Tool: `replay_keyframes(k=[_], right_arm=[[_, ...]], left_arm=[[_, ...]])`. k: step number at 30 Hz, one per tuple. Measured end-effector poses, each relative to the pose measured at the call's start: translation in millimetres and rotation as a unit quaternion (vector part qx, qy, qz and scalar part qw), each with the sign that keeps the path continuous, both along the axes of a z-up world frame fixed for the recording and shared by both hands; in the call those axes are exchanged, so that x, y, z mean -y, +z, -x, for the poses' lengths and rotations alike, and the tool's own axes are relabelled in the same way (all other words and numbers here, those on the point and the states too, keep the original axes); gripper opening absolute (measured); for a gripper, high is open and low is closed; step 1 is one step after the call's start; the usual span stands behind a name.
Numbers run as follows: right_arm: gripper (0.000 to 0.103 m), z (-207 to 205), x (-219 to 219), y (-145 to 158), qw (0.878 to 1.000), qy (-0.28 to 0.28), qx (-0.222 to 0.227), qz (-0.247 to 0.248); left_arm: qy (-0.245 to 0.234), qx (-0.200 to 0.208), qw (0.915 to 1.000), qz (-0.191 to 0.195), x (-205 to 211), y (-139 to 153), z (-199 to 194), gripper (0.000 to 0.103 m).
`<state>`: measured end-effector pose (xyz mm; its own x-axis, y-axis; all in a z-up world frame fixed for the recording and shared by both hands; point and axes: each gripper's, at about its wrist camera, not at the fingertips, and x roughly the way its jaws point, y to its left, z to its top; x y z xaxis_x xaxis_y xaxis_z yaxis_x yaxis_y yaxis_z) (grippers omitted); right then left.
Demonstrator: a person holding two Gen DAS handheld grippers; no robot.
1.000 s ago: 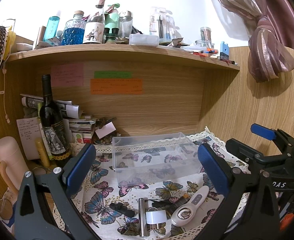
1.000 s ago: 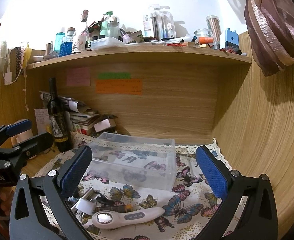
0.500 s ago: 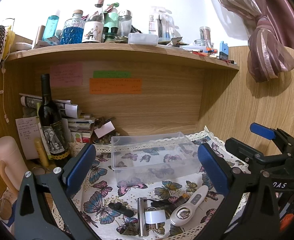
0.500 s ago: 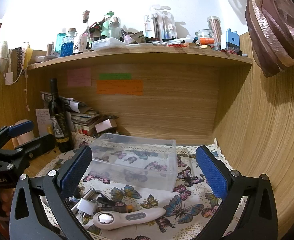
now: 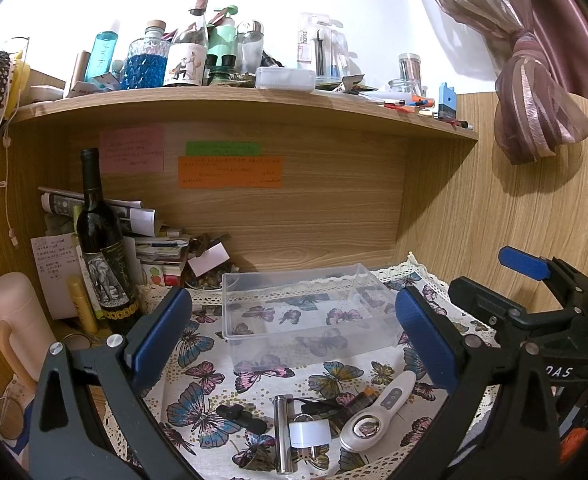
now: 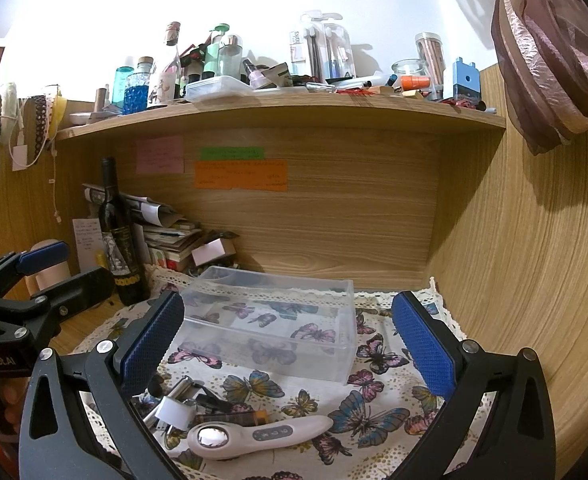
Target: Organize rigid objects
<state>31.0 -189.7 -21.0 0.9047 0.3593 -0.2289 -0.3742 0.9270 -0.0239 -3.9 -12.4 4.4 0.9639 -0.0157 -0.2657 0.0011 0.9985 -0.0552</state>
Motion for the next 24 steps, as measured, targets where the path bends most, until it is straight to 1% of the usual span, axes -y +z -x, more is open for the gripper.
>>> replay_keyframes(k=[7,11,16,17,18,20,22,24], right_arm=[[0.103,-1,-7,1,1.000,0.000,-0.006,0.001],[0.103,-4,-7,-7,1.000,0.009,-0.015,0.004],[0.103,-11,-9,-22,0.999,0.012,-0.036,0.015],[0.103,-13,-10,-26,0.999,0.012,-0.044,0.018],[0.100,-15,-10,-31,0.998,0.012,-0.053,0.022],[0.096,-20,-13,-42,0.996,0.015,-0.078,0.026],[0.091,-24,-16,-51,0.994,0.023,-0.102,0.026],[0.091,-26,-20,-62,0.992,0.031,-0.121,0.026]], left_arm=[[-0.002,-0.010,0.9999,0.002,4,-3,-2,0.103],[-0.002,-0.030,0.9995,0.010,-4,-13,-7,0.103],[0.016,-0.052,0.9985,0.011,-15,-28,-8,0.102],[0.021,-0.058,0.9980,0.010,-18,-32,-9,0.099],[0.026,-0.066,0.9974,0.011,-20,-35,-9,0.092],[0.029,-0.086,0.9958,0.015,-28,-41,-12,0.085],[0.033,-0.100,0.9943,0.017,-35,-49,-12,0.084],[0.043,-0.113,0.9926,0.011,-40,-57,-11,0.084]])
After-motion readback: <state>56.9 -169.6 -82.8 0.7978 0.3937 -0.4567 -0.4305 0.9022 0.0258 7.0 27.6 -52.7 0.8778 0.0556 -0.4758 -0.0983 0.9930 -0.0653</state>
